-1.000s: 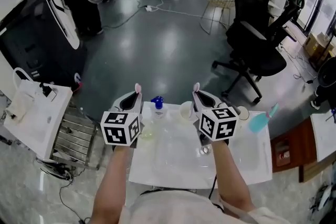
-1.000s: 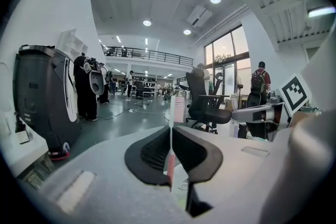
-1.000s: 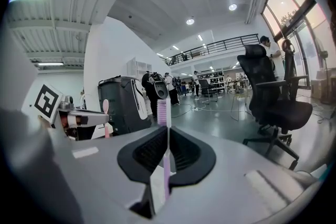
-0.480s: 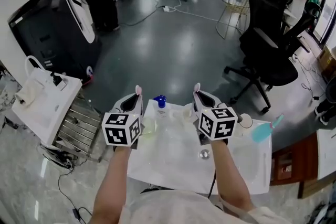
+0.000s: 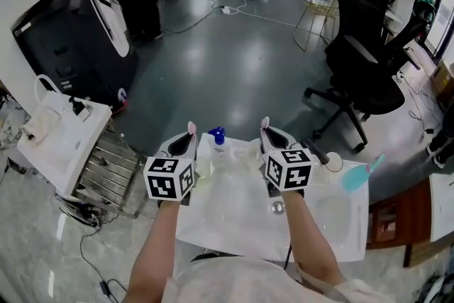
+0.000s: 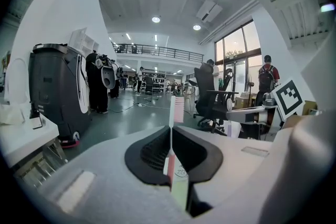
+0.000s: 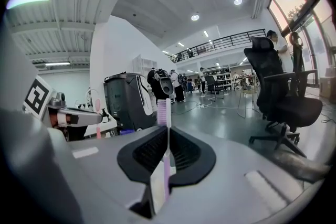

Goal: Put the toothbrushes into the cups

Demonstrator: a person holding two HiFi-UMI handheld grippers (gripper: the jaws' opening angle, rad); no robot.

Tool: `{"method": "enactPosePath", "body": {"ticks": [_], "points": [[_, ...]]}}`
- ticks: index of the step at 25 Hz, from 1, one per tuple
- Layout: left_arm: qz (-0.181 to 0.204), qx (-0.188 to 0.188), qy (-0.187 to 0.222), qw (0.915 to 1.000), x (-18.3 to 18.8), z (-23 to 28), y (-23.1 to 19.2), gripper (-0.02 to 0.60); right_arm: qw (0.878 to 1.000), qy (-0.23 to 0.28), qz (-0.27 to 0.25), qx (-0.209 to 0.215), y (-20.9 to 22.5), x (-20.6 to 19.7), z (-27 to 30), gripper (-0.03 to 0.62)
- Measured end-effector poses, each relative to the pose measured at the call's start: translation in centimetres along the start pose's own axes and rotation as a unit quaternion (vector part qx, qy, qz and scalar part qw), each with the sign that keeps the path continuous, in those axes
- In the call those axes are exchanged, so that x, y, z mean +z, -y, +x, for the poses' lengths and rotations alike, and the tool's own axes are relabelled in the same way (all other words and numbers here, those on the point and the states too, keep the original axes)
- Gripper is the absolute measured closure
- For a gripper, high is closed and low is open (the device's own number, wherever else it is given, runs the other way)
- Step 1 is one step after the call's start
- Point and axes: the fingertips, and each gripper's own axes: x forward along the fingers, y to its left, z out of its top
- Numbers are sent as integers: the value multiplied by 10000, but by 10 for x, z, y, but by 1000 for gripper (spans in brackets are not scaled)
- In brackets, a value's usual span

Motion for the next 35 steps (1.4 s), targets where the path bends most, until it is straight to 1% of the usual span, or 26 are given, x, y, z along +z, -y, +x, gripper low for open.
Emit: {"method": "enactPosePath", "body": {"ticks": [8, 18, 28, 35], "points": [[-111, -116, -160, 9997, -27, 0, 4, 566, 9996, -248, 36, -105, -1, -32, 2, 579], [-187, -238, -463, 9985, -62, 2, 7, 566, 9985, -496, 65, -230, 3, -60, 4, 576], [-237, -266, -617, 9975, -80, -1, 9, 565, 9983, -518, 124, -232, 4, -62, 3, 574], [-238, -278, -632, 9973, -81, 0, 9, 565, 9982, -538, 119, -228, 4, -63, 4, 574]]}}
